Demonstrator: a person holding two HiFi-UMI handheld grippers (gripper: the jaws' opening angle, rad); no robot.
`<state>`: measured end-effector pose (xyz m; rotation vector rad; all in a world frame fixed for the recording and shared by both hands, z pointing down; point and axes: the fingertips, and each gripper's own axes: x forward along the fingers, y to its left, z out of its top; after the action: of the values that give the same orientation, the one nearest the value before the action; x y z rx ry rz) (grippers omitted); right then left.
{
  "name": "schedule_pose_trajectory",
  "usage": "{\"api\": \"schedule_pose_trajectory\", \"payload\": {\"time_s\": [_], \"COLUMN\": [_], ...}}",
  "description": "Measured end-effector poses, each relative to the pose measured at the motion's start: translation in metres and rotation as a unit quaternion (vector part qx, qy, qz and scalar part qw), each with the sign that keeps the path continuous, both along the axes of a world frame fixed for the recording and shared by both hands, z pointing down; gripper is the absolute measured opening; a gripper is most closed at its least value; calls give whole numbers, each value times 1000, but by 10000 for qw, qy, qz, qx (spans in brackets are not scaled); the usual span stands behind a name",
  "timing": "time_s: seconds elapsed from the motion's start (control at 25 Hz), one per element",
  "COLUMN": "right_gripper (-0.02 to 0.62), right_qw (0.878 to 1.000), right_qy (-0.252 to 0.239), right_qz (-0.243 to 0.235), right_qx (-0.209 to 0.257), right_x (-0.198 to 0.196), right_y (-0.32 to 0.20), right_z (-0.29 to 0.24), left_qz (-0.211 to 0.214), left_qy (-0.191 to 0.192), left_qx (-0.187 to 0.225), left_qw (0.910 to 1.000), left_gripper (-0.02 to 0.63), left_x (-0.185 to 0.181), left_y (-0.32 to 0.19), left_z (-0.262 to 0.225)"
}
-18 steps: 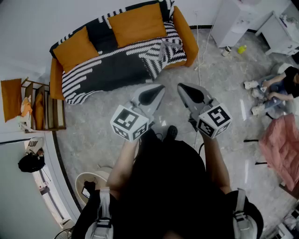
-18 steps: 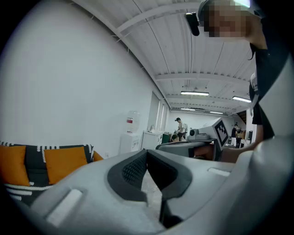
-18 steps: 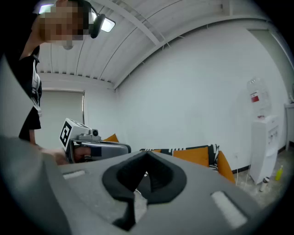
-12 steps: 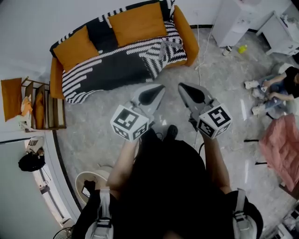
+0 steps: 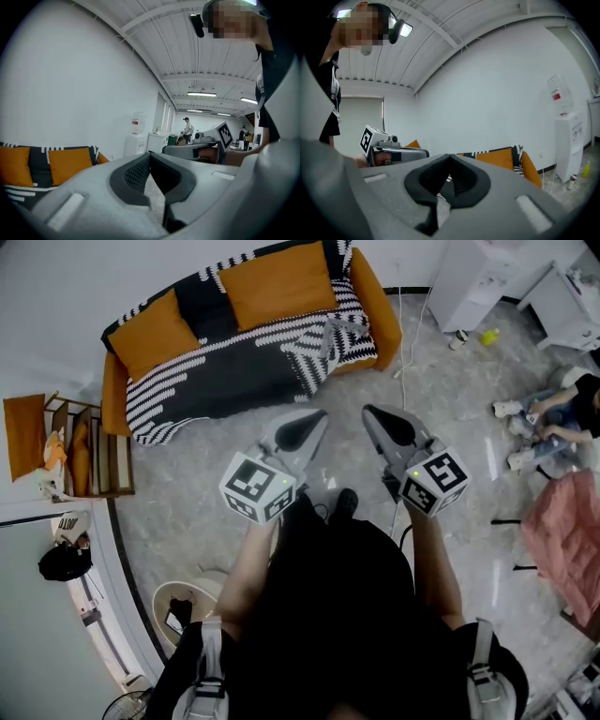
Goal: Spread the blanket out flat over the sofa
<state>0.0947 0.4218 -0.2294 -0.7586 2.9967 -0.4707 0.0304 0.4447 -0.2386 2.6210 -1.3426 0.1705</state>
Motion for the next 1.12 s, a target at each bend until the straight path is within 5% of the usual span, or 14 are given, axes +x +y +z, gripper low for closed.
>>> {"api": "schedule_pose_trajectory", "payload": {"time_s": [0.36, 0.72, 1.12], "right_gripper": [2, 2, 2], "right_qw": [9998, 9996, 9994], "right_qy": [-52, -96, -37], "right_qz": [-22, 2, 174], "right_qx": [-197, -279, -292], "right_x": [-19, -65, -137], "right_y": [-8, -46, -114], "right_z": [7, 7, 4], "left_qz": [-162, -390, -1], "left_qy": [47, 153, 139], "left_qx": [-87, -100, -70], "left_qw": [9998, 9991, 9999], "left_gripper": [11, 11, 11], "left_x": [-29, -100, -170], "left_y": [-4, -48, -122], "left_z": [5, 13, 15]}}
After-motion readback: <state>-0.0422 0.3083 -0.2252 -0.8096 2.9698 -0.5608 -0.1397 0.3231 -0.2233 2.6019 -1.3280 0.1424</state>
